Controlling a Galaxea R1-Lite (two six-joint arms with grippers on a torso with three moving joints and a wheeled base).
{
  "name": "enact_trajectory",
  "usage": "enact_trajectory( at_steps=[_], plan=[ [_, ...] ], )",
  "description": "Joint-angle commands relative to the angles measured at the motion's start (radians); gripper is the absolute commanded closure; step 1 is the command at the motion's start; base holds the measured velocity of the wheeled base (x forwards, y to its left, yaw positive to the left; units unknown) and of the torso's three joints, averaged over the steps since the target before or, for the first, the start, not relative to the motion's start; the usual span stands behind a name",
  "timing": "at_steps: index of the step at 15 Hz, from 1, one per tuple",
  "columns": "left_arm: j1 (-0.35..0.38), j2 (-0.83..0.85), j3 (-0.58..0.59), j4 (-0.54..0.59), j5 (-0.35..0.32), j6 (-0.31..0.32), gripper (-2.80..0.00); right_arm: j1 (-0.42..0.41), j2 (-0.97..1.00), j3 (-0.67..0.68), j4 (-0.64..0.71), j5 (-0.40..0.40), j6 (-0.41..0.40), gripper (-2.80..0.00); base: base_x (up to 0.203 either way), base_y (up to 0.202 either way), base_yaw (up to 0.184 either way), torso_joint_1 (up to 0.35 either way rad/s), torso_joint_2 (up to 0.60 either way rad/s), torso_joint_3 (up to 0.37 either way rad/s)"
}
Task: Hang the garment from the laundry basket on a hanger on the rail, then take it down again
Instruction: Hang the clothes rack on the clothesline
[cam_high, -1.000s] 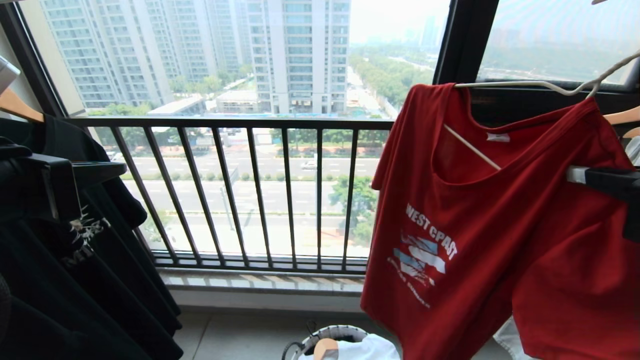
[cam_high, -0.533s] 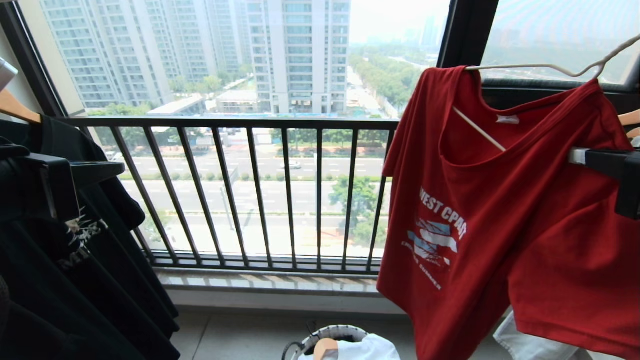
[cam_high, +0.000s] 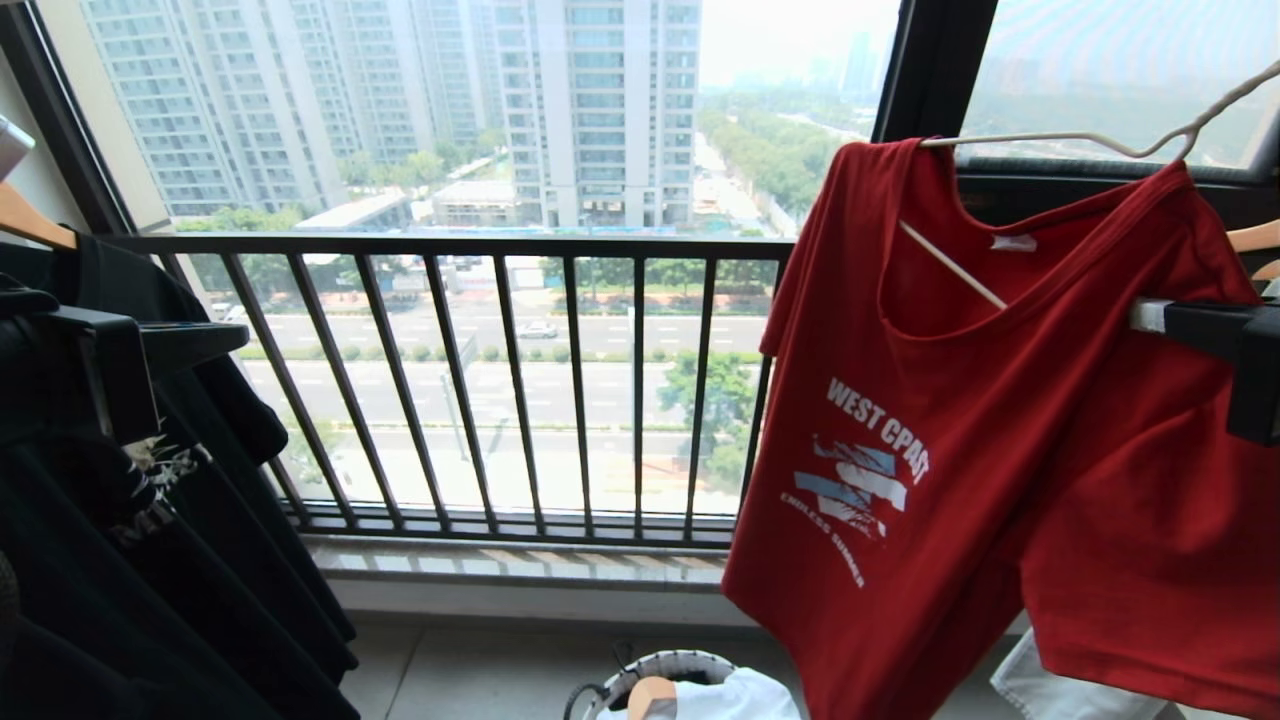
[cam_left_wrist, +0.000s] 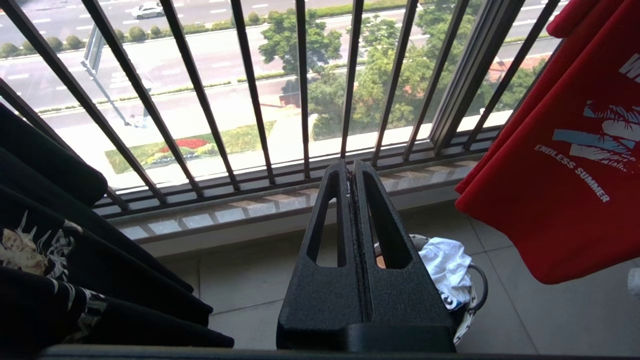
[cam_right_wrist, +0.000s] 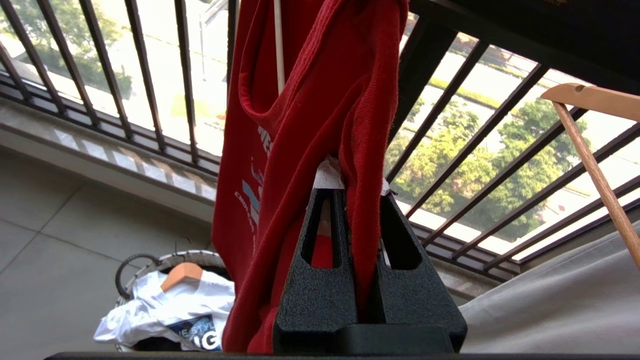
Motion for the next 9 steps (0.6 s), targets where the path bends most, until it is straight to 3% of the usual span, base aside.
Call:
enact_trajectory(
  at_steps=[1, 9],
  plan=[
    [0.001, -0.001, 0.000, 0.001, -0.001, 0.000, 0.00, 0.052, 0.011, -0.008, -0.004, -0.038, -0.008, 0.00, 0.000, 0.000, 0.000, 0.000, 0.00, 0.000],
    [0.015, -0.010, -0.001, 0.001, -0.003, 0.002, 0.00, 0.041, -0.028, 0.003, -0.013, -0.157, 0.012, 0.00, 0.000, 0.000, 0.000, 0.000, 0.00, 0.000]
  ],
)
